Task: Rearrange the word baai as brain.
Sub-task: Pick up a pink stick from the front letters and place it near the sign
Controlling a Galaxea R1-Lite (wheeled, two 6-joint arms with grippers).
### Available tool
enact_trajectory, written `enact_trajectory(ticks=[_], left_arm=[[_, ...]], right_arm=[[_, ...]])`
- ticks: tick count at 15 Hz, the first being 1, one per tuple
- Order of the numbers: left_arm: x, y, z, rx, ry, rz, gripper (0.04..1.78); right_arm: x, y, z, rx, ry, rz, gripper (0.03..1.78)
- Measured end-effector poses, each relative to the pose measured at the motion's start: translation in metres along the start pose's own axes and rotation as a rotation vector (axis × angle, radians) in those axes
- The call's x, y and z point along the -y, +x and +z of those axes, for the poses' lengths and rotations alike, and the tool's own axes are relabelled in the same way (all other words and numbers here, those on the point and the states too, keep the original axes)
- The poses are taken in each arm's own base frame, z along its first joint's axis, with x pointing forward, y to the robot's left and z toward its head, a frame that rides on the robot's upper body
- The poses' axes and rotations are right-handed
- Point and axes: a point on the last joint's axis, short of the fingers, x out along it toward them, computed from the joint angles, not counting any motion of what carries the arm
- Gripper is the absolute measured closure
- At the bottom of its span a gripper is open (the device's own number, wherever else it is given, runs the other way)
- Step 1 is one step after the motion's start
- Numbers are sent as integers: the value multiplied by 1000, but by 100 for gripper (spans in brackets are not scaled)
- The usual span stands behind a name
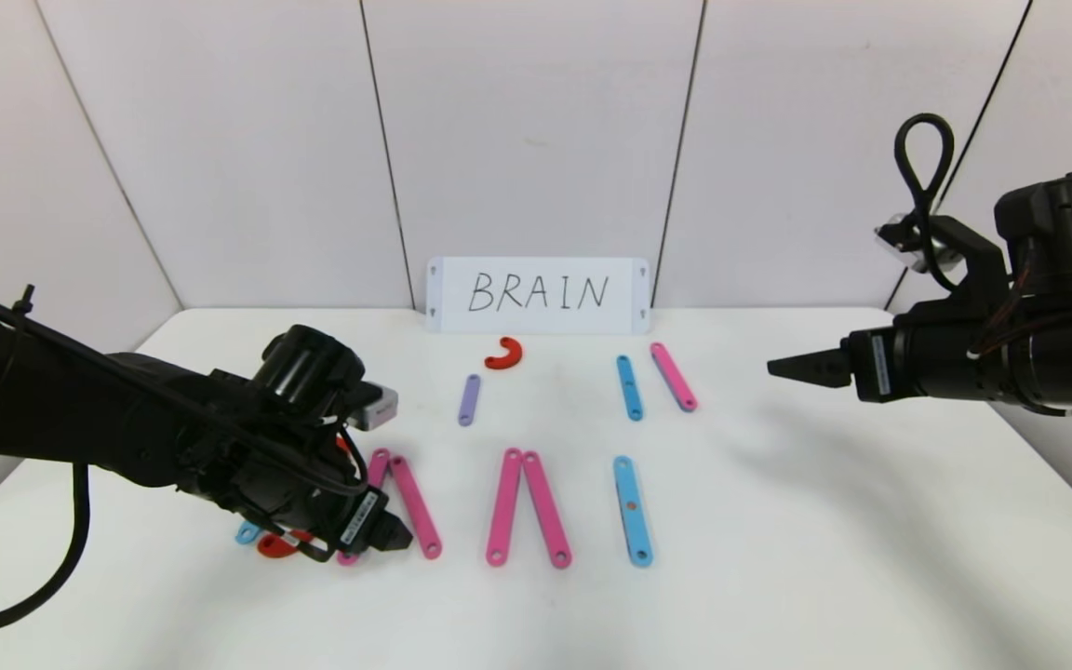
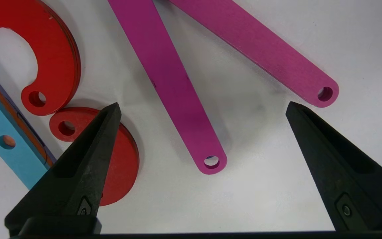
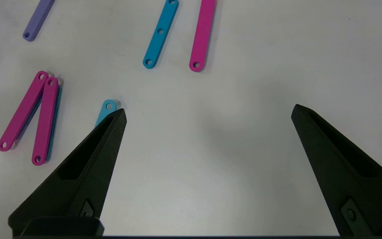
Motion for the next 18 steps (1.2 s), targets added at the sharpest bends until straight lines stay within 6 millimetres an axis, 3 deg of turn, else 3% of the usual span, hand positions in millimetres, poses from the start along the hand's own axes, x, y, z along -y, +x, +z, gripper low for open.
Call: enact_trajectory(ticks=[4,11,13,18], left_arm=[[-1,5,1,-14,-2,19,31],[-2,10,2,-23,-6,39,143],[-2,10,2,-23,-7,38,152],[-3,9,3,-21,-15,36,152]], right_arm=[[0,0,-1,-3,1,0,7],[0,1,-2,-8,-3,2,7],[0,1,-2,-8,-3,3,7],[0,1,-2,-10,-3,3,7]])
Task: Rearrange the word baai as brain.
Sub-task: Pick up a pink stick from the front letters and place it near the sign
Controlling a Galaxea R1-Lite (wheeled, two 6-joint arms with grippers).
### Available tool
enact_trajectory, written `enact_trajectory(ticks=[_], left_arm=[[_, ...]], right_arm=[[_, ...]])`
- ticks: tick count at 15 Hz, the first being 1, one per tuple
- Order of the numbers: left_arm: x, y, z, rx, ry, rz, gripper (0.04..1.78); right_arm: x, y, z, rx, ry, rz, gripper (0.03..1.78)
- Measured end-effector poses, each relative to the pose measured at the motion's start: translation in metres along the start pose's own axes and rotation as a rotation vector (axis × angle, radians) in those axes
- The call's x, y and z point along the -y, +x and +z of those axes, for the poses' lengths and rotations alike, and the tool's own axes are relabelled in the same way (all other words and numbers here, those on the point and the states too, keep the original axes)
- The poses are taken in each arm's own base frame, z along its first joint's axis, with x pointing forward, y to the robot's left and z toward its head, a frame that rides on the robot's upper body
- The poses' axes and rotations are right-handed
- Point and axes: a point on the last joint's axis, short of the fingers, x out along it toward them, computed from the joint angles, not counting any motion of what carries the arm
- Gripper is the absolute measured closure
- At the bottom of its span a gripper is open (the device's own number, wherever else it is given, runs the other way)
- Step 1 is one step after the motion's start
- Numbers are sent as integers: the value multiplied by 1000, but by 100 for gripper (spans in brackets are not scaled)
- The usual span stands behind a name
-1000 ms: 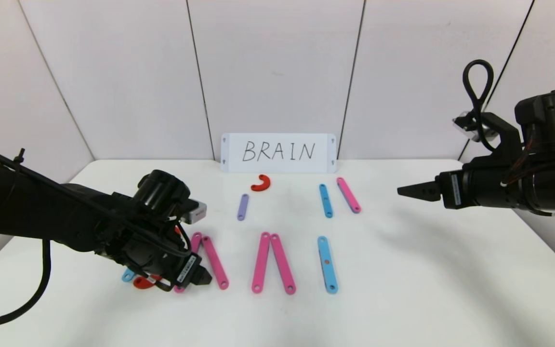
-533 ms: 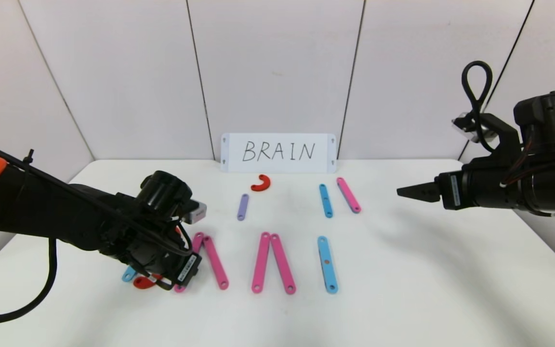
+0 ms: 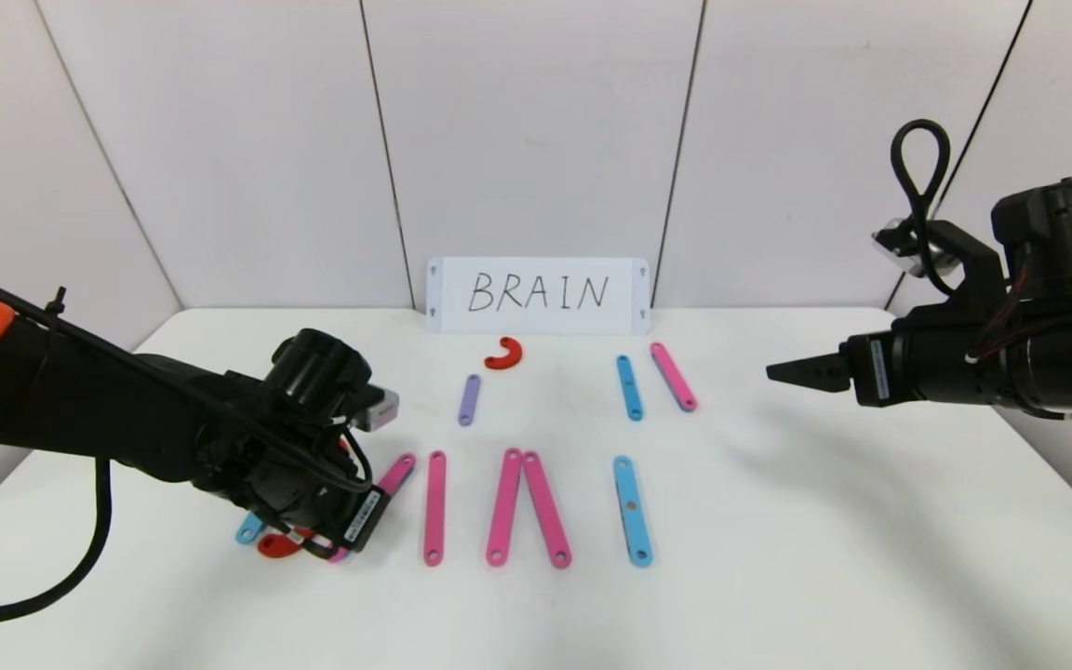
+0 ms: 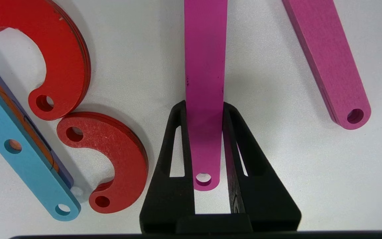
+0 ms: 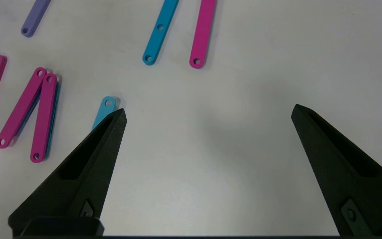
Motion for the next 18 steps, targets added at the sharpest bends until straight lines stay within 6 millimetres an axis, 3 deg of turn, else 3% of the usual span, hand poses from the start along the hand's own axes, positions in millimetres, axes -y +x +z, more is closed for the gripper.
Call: enact_trajectory(ticks=[5,9,11,14,18], left_arm=[[-1,-13,16,76,-62,1,152],[-8,-37,52,224,-122,11,152],[-17,-40,68,257,-140,27,152],[-39,-28,91,288,-184,61,152],[-66,5,107,273,-235,99,152]], right_arm=[[0,0,0,-1,0,0,7],[0,1,0,-4,1,1,7],[0,2,-1,-7,0,1,7],[0,3,-2,-10,0,1,7],[0,3,-3,-15,1,1,7]])
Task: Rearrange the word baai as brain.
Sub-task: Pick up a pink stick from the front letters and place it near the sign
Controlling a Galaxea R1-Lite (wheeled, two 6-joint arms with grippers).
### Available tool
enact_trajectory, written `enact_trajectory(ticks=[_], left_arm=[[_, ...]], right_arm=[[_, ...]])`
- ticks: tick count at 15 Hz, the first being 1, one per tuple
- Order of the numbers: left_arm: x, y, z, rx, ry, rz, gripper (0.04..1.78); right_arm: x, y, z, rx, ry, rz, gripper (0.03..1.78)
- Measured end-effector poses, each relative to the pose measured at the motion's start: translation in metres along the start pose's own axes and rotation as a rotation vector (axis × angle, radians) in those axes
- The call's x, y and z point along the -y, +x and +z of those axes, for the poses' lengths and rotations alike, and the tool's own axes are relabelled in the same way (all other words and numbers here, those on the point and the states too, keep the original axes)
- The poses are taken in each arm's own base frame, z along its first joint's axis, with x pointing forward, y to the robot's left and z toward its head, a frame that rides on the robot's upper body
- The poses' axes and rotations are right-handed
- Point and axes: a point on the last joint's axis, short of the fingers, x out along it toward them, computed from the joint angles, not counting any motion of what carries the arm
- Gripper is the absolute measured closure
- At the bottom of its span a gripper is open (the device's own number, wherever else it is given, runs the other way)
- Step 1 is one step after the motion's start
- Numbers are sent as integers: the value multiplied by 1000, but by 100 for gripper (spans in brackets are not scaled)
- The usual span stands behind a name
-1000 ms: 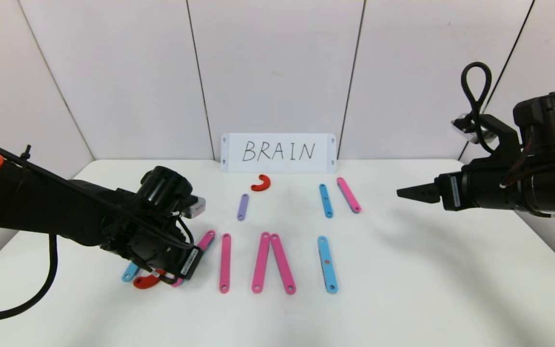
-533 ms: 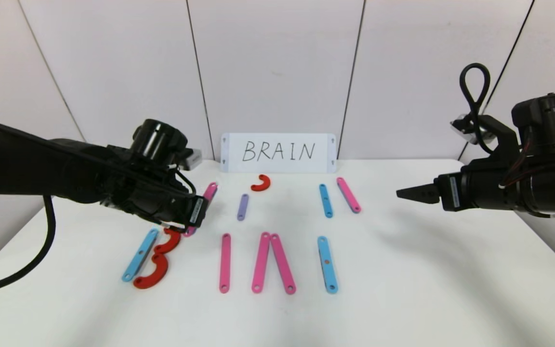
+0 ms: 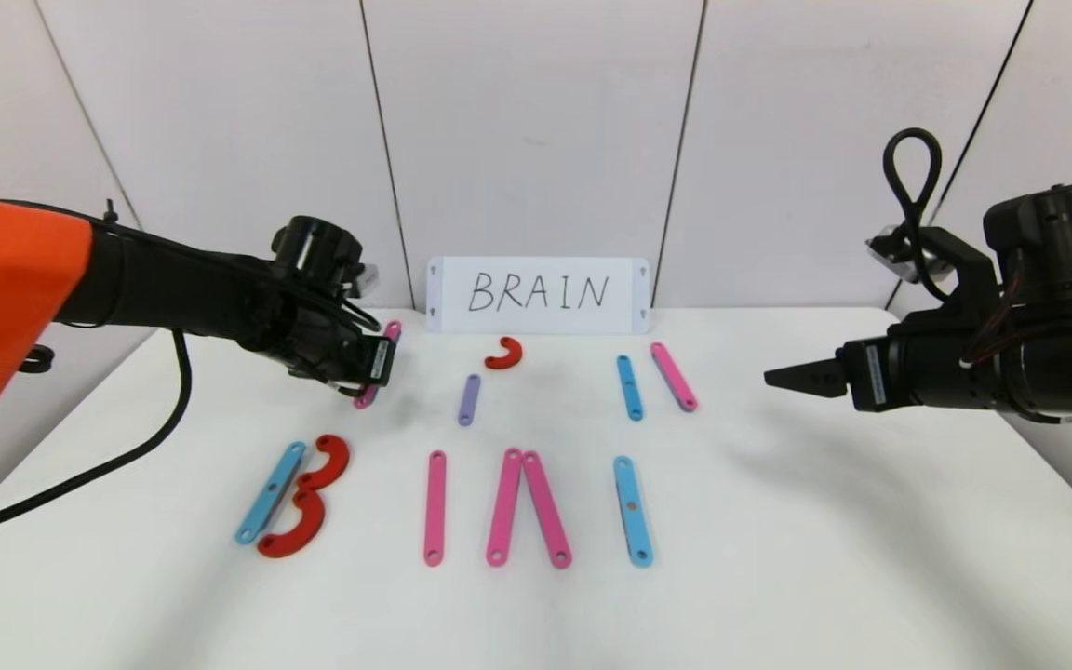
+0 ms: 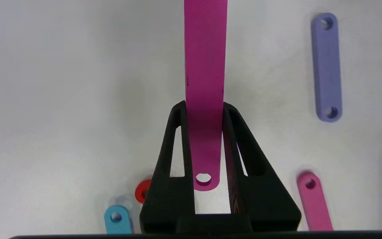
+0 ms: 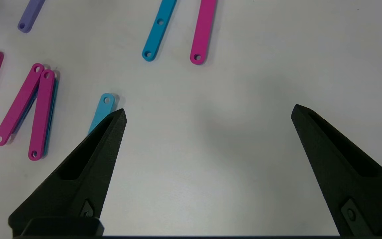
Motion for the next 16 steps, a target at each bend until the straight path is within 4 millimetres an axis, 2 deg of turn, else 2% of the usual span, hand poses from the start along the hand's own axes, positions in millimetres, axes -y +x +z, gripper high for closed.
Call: enact_trajectory(ticks=[3,8,16], left_arm=[[-13,23,2,-15,-22,22,152],[-22,44,-1,-38,-37,50,152],[-24,38,4,-25,-153,124,152]], right_arm=[[0,0,-1,-2,1,0,7],[0,0,-2,-4,2,0,7],[0,0,-2,-6,0,1,7]])
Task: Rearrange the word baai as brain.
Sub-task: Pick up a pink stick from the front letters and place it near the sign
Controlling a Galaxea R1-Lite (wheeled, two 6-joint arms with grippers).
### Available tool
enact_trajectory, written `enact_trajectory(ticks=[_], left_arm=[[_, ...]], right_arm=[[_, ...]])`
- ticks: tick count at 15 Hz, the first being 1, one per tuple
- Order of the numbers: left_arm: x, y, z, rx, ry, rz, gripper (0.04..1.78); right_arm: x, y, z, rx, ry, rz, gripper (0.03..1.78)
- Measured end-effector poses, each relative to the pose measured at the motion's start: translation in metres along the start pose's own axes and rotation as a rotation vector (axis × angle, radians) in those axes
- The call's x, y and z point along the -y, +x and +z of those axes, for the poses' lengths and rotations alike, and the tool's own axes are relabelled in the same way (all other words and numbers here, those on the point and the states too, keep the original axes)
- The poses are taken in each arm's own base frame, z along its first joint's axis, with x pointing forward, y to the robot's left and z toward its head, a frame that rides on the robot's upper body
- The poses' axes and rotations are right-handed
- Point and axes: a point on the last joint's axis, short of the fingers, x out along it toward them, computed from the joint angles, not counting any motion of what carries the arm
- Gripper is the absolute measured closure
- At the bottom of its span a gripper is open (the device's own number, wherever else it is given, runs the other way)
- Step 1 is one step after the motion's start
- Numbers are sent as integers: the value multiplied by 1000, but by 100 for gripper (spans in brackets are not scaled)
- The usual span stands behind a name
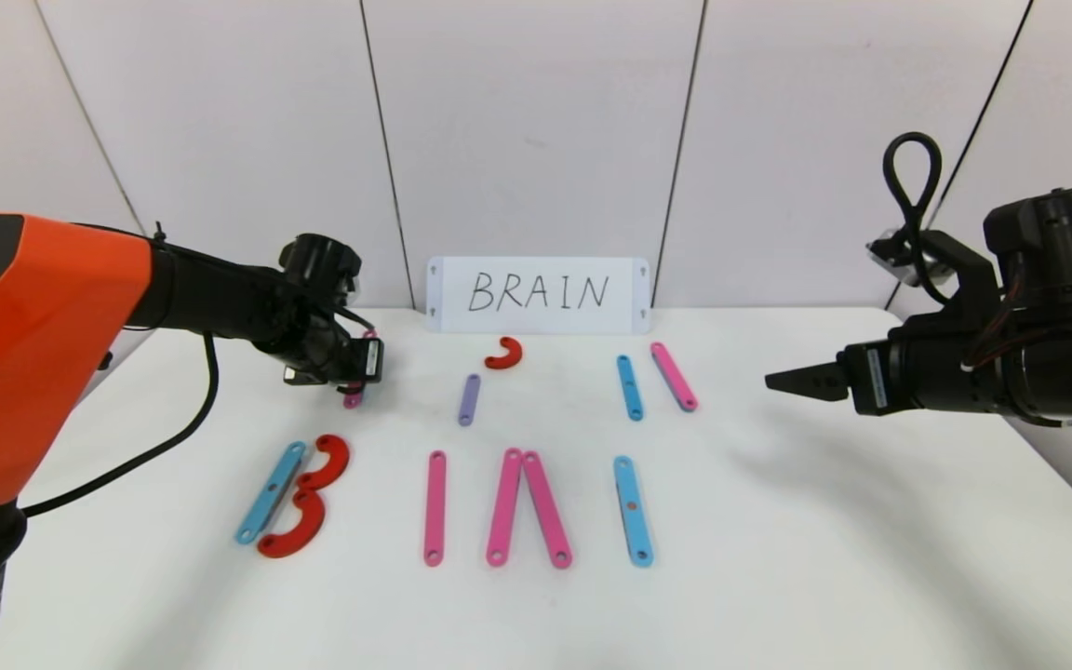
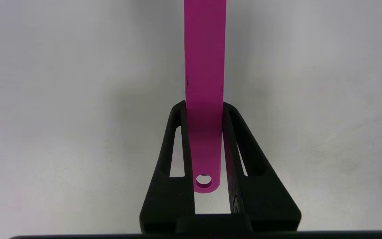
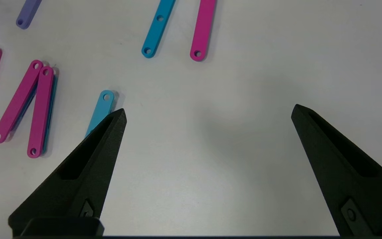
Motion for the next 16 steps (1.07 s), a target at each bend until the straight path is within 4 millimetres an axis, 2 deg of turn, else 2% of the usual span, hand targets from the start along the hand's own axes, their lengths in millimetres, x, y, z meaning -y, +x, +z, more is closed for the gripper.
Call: enact_trajectory(ticks=[11,16], left_arm=[[-12,10,6,-13,-191,62,152],[-13,15,8,-4,-217,93,147]], right_arm=[[0,1,-2,-5,-1,0,7],[0,1,-2,-7,0,0,7]])
